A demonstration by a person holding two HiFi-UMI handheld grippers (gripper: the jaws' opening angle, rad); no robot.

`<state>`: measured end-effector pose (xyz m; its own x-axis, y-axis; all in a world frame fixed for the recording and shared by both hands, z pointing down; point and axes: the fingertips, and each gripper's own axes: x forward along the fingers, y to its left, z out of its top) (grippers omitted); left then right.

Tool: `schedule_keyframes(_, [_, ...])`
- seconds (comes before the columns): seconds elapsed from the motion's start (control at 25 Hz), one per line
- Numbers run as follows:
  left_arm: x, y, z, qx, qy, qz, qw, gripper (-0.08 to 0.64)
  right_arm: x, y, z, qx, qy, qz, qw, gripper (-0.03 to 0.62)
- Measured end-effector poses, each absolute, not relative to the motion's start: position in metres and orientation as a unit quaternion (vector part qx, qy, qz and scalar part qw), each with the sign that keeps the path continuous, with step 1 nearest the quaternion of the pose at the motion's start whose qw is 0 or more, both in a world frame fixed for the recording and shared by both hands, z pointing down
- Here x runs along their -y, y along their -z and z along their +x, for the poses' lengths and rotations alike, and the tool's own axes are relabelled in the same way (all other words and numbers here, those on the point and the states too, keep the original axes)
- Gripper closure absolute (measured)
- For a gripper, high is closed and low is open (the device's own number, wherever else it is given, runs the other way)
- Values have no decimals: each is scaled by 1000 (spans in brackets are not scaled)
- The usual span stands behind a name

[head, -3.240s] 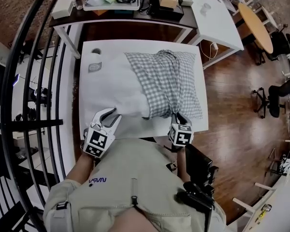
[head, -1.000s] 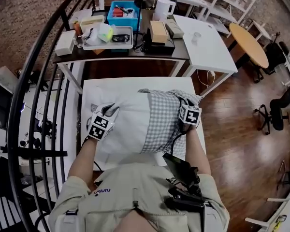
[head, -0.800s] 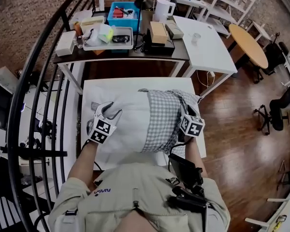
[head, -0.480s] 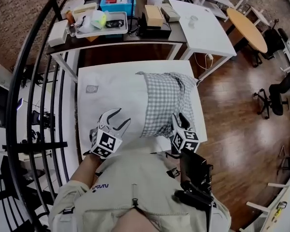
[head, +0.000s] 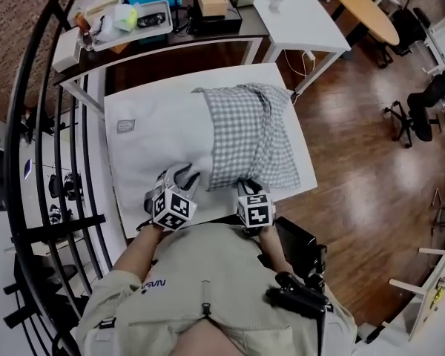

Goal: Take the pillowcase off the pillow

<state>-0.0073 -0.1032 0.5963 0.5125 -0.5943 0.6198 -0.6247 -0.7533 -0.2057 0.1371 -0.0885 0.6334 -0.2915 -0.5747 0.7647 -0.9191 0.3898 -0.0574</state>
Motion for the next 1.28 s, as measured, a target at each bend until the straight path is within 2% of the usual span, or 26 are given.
schedule_keyframes(0.08, [105, -580, -8, 358, -331, 873, 21, 490, 91, -628, 140, 756, -227, 507, 345, 562])
schedule_keyframes(0.16, [108, -559, -14, 373, -305, 876, 20, 531, 94, -613, 148, 756, -204, 523, 337, 572])
schedule_keyframes(0.36, [130, -504, -34, 408, -256, 876, 5, 540, 110, -576, 176, 731, -116, 583, 335, 577])
schedule_keyframes(0.44, [139, -491, -45, 424, -246, 872, 2, 543, 118, -565, 209, 690, -88, 636, 335, 591])
schedule_keyframes(0.6, [147, -484, -84, 465, -238, 853, 24, 545, 118, -555, 317, 628, -126, 701, 314, 591])
schedule_keyframes(0.68, [143, -488, -90, 455, -251, 854, 21, 543, 116, -546, 330, 647, -131, 685, 308, 589])
schedule_keyframes(0.84, [124, -505, -69, 421, -261, 868, 34, 540, 108, -546, 265, 720, -154, 617, 277, 586])
schedule_keyframes(0.96, [114, -515, -57, 413, -264, 871, 40, 529, 96, -564, 192, 766, -207, 552, 255, 515])
schedule_keyframes(1.04, [105, -523, -56, 407, -278, 870, 31, 479, 83, -580, 154, 783, -236, 514, 258, 495])
schedule_keyframes(1.16, [83, -537, -56, 395, -298, 869, 19, 350, 65, -604, 122, 791, -269, 472, 282, 443])
schedule_keyframes(1.28, [60, -552, -46, 363, -328, 872, -7, 309, 59, -623, 109, 791, -284, 445, 308, 408])
